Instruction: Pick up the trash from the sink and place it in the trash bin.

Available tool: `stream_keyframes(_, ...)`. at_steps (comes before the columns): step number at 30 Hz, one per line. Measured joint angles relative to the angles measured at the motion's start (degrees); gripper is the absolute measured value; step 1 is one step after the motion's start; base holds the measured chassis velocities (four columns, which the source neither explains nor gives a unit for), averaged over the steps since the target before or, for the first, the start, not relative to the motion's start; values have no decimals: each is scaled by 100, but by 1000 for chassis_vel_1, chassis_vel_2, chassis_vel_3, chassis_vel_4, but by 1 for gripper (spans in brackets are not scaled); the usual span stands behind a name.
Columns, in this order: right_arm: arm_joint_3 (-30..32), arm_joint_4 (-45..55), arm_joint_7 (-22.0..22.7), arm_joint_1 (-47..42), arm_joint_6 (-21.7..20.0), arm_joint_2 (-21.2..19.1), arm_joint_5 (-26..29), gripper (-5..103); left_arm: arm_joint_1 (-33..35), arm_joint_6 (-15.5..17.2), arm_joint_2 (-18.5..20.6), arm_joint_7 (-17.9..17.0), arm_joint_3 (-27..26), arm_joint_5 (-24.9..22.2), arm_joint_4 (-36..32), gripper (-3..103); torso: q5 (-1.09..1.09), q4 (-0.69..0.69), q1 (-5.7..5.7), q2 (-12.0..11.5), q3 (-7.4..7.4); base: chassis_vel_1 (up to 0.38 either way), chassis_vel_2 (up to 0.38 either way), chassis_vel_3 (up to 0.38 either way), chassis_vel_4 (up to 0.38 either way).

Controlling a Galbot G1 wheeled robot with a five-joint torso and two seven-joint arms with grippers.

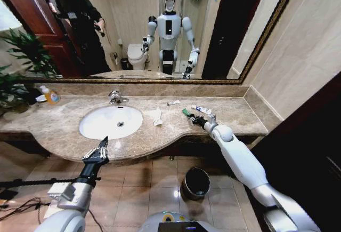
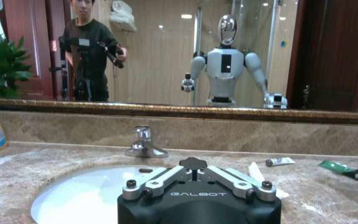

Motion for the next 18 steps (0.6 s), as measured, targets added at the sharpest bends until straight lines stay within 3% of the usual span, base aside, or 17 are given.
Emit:
stream_keyframes(8,534,1051,440,-1064,46,-358,348,21,0,0,0,1,0,0,0,0,2,-2,0,0,0,0,0,0,0)
stream_keyframes(10,640,1390,801,-1504,332,-447,367,21,0,0,0,-1,0,0,0,0,0,-2,-1,0,-1,0,0,0,0)
stream_keyframes(14,828,2073,1385,-2213,553,-450,360,21,0,0,0,0,0,0,0,0,-2,-1,-1,0,-1,0,0,0,0)
stream_keyframes(18,1041,2601,1536,-2836,545,-372,309,21,0,0,-1,-1,0,0,0,0,0,-1,-1,0,-1,0,0,0,0)
